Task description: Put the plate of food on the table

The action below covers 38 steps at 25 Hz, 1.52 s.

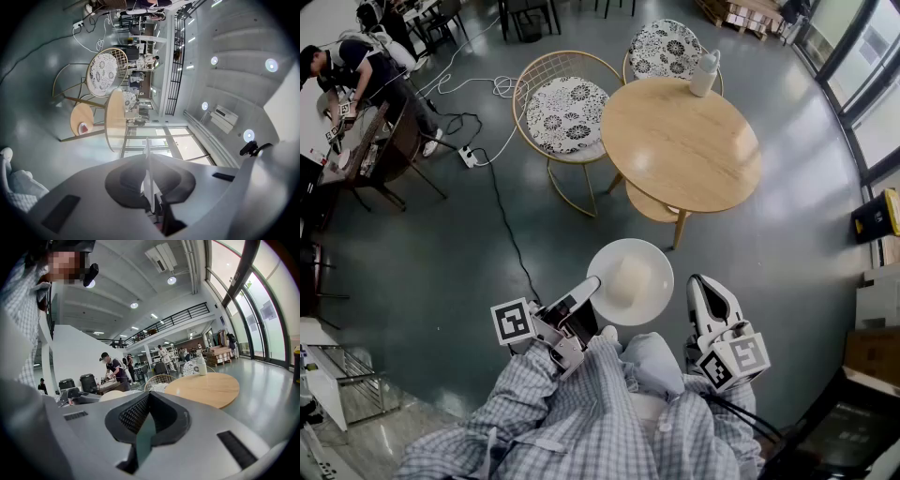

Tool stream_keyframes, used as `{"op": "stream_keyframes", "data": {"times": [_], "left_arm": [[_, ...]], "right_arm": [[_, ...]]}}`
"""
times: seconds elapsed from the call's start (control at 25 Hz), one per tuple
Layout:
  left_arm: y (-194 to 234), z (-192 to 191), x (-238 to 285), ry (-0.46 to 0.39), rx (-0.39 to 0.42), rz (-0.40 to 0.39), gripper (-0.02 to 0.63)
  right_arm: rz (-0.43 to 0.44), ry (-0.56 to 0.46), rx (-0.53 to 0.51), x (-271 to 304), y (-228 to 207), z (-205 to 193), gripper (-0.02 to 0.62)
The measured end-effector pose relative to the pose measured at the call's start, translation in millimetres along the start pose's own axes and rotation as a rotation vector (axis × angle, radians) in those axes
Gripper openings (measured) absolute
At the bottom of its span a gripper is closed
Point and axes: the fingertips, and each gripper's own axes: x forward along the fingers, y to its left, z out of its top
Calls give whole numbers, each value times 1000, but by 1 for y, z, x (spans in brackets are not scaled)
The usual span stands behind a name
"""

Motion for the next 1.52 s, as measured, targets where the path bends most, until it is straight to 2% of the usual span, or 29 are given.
{"op": "stream_keyframes", "data": {"times": [0.4,0.76,0.96,1.16,1.32,1.52], "left_arm": [[3,-6,4,18,-2,1,26],[4,-3,4,19,2,-3,26],[1,1,0,18,4,-8,26],[-1,2,-2,25,2,-10,26],[1,3,-4,27,-6,-10,26],[2,8,0,20,-3,-13,26]], "right_arm": [[-21,-4,4,-5,-5,-4,9],[-18,2,84,-2,-5,-6,9],[2,30,175,4,1,-13,9],[40,5,357,2,9,-11,11],[36,12,382,2,11,-15,12],[95,42,455,7,17,-18,83]]}}
